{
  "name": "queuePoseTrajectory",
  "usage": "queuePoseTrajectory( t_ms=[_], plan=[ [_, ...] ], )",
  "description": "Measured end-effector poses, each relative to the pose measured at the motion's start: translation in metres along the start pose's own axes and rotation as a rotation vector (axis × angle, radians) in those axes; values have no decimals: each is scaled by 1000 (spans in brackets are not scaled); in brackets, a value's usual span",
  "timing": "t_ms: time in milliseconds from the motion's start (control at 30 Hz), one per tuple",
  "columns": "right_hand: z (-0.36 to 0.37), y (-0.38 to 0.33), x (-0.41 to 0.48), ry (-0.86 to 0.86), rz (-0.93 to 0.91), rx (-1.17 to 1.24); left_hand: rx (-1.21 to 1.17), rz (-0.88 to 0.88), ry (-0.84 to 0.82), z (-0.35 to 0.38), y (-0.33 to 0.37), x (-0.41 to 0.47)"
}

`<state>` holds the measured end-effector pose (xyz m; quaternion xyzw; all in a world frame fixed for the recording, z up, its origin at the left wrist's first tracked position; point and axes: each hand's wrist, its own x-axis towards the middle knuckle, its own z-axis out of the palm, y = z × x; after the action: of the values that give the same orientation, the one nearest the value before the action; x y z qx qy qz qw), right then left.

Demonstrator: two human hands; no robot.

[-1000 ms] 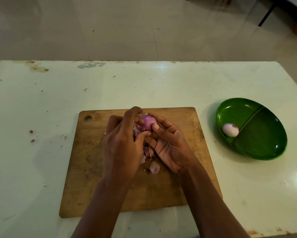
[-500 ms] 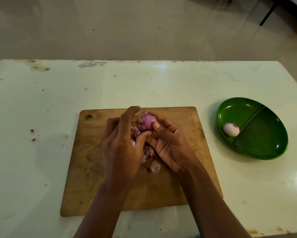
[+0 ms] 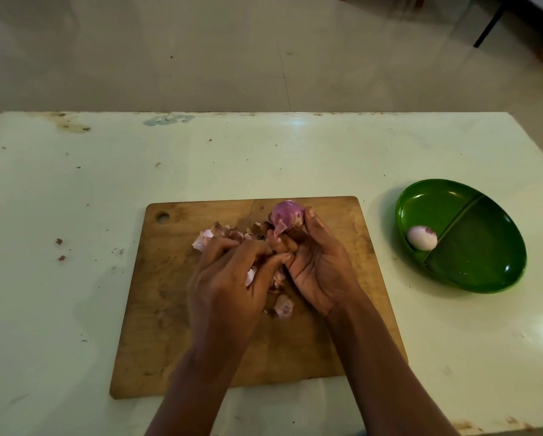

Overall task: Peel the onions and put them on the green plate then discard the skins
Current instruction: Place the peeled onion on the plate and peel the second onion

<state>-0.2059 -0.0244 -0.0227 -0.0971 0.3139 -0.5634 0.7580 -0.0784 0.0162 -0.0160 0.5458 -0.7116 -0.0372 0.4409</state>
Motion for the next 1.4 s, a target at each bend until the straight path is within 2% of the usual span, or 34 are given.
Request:
queuePoseTrajectory(
  t_ms=[167,367,600,733,867,1067,1200,1400],
  plan=[
    [4,1,-2,20,23,-40,-4,-153,1,0,3,5],
    [2,1,-3,-6,35,13,-192,-255,6,-2,13,18],
    [3,-1,-6,-126,62,-39,-79,-193,-19,1,13,21],
    [3,0,-5,-171,51,-22,-109,-220,17,1,11,22],
    [1,0,-4,-188,44,-12,-165,-179,71,-1,12,21],
    [0,1,-1,-184,32,13,-124,-167,91,-1,11,20],
    [0,2,-1,-182,44,36,-86,-212,71,-4,8,17],
    [1,4,-1,-181,55,14,-108,-149,28,-5,11,19]
  ],
)
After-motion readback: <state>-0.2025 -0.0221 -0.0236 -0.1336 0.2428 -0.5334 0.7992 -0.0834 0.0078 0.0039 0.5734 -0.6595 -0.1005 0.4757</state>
